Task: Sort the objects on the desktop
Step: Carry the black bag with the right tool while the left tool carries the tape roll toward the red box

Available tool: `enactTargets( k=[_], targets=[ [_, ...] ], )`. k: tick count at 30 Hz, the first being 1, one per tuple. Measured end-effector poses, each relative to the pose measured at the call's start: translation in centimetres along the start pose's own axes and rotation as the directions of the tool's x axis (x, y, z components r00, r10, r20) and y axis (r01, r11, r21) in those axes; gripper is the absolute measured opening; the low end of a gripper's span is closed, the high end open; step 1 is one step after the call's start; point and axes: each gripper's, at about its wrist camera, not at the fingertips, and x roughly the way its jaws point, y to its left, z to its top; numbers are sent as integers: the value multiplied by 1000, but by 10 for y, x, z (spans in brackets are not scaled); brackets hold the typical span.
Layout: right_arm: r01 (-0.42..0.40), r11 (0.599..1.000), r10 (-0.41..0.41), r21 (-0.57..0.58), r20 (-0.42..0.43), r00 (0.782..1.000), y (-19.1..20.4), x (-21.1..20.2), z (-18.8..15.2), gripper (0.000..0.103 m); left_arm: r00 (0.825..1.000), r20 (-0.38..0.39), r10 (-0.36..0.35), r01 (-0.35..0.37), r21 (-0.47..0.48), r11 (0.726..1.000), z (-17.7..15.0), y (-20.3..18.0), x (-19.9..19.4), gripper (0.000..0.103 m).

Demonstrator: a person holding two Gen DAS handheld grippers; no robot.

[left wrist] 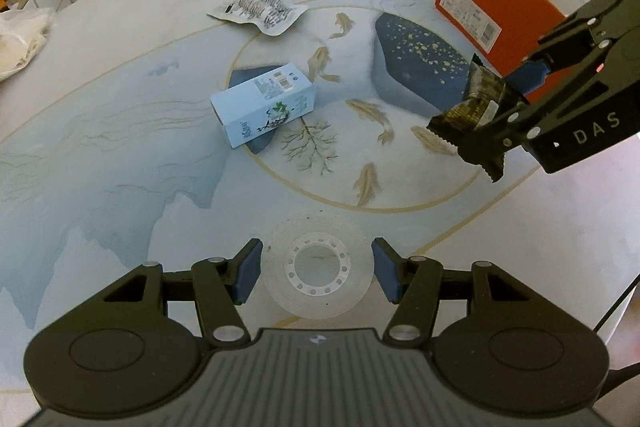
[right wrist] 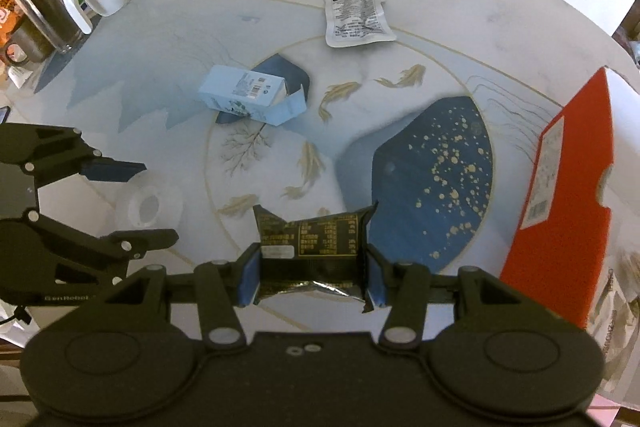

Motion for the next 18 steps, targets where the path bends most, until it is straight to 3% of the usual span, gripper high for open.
enactTargets(
  k=[18],
  targets=[
    [-30,997,23,70,99,995,-39,-73,-27,51,999,36,-36,33,70,997,25,-37,-38,58]
  ],
)
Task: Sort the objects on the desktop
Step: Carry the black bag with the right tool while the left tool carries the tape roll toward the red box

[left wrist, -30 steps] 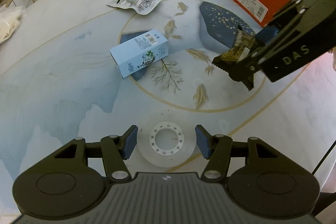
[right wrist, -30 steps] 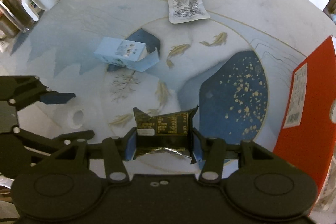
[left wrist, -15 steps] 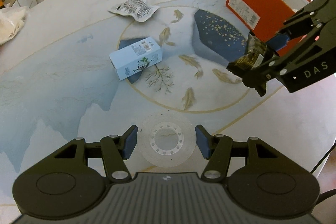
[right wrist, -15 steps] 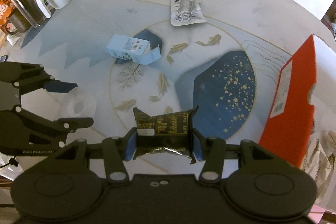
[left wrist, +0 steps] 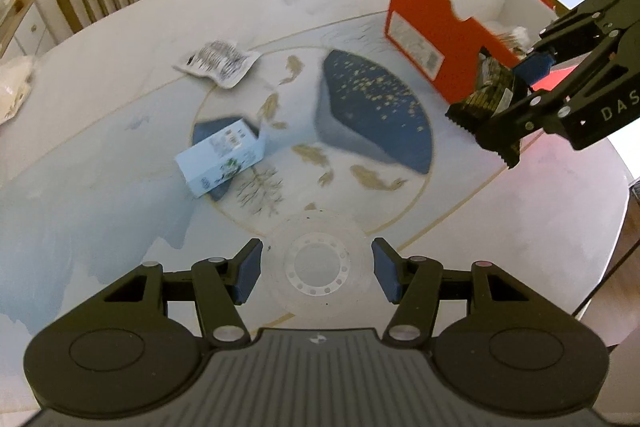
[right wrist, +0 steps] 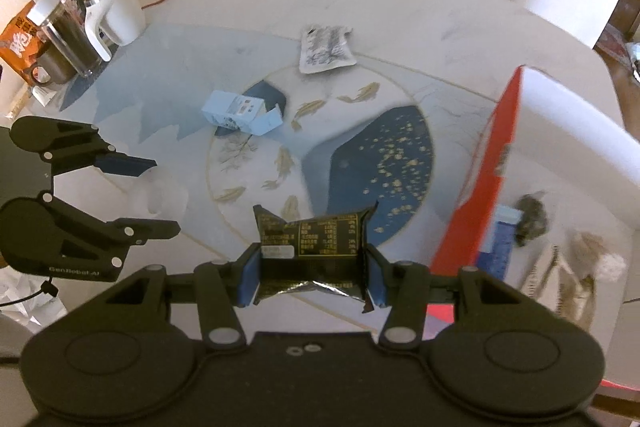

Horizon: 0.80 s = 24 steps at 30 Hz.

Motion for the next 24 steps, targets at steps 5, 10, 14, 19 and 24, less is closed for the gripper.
enactTargets(
  k=[5,10,14,19,24],
  targets=[
    [-14,999,13,29,33,999,-18,-19,-3,51,1000,12,-18,18,10,1000,13,-13,-5,58],
    [-1,999,-2,52,59,998,-33,-31,-8,51,999,27,-29,28,32,999,32,-25,-11,58],
    [11,997,-17,72,84,996,-45,-40,-14,51,998,44,-39,36,53,998,47,-36,-15,58],
    [44,991,-63,128,149,987,-62,-48,-23,51,997,56,-52,47,78,996,65,-51,-14,58],
    [66,985,-91,157,157,983,-80,-55,-33,51,994,80,-69,59,121,991,84,-71,-15,58]
  ],
)
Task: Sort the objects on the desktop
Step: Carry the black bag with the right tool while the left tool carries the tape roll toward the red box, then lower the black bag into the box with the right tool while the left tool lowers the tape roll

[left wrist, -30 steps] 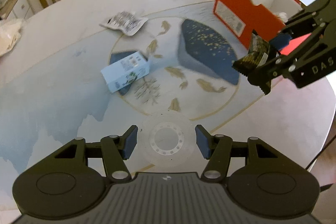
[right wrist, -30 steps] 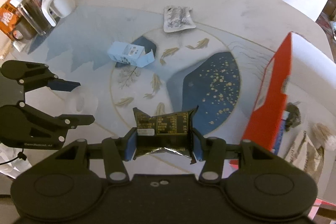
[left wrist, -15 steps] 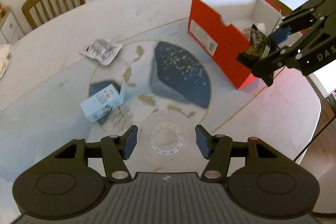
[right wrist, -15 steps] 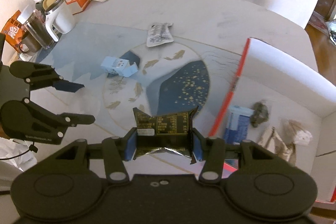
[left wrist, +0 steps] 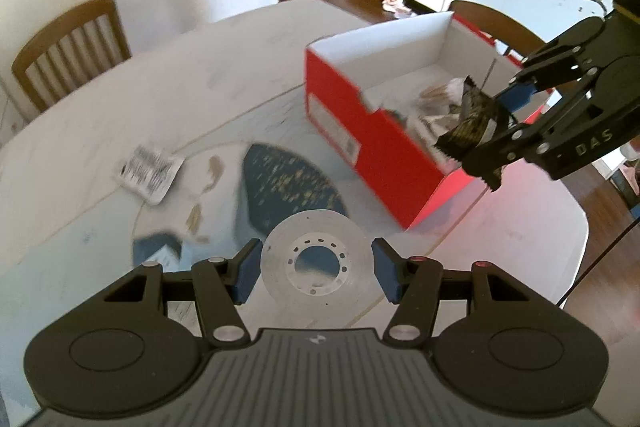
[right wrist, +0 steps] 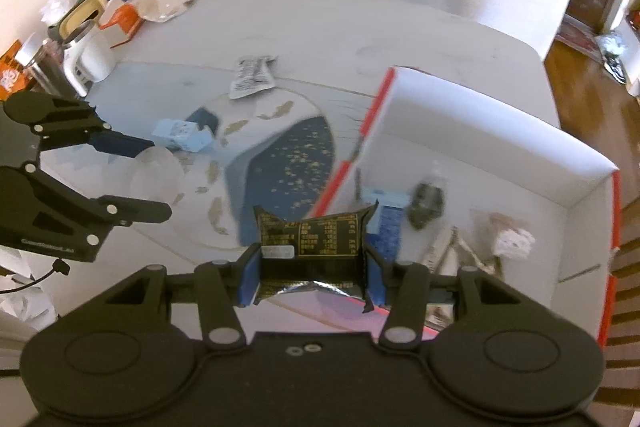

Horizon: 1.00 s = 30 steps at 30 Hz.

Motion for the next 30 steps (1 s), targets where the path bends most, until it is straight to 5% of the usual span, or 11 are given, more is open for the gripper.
enactTargets(
  k=[23,30],
  targets=[
    [134,982,-138,133,23,990,-93,-17,-14,51,991,42,-129,120,165,979,98,-65,38,58],
    [176,971,-180,162,10,984,-122,-10,-4,51,988,-12,-154,153,192,969,122,-86,73,58]
  ],
)
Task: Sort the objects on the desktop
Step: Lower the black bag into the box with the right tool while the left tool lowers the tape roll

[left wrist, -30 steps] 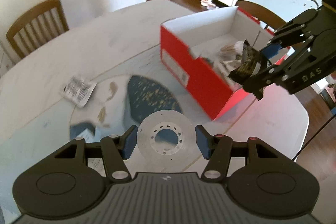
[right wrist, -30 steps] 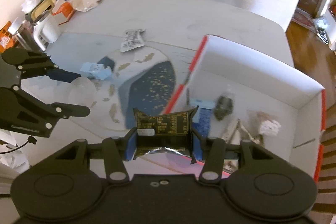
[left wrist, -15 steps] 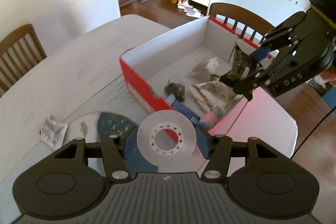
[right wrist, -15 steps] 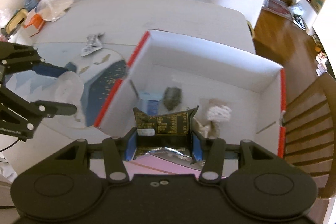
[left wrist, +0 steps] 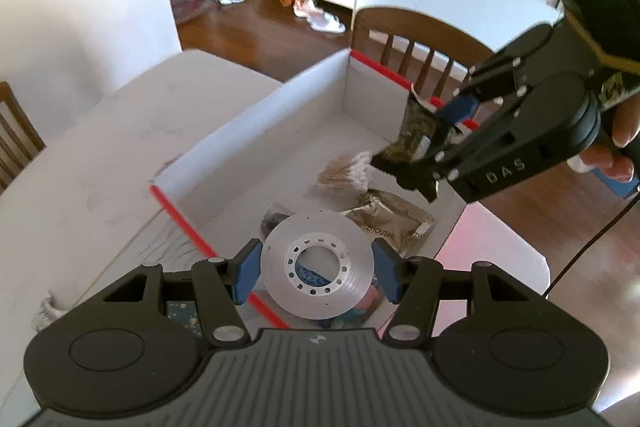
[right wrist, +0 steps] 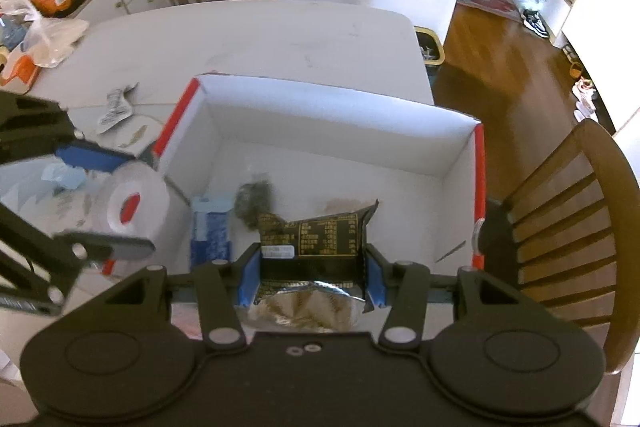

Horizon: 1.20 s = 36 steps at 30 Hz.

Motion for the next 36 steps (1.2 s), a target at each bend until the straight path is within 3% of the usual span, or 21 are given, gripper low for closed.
enactTargets(
  k=[20,36],
  targets=[
    [63,997,-63,38,-20,998,-37,72,35,51,991,-129,-27,31,29,999,27,-1,83,58],
    [70,989,-63,133,-57,996,-52,118,48,51,979,-197,-45,49,13,999,23,-2,105,58]
  ],
)
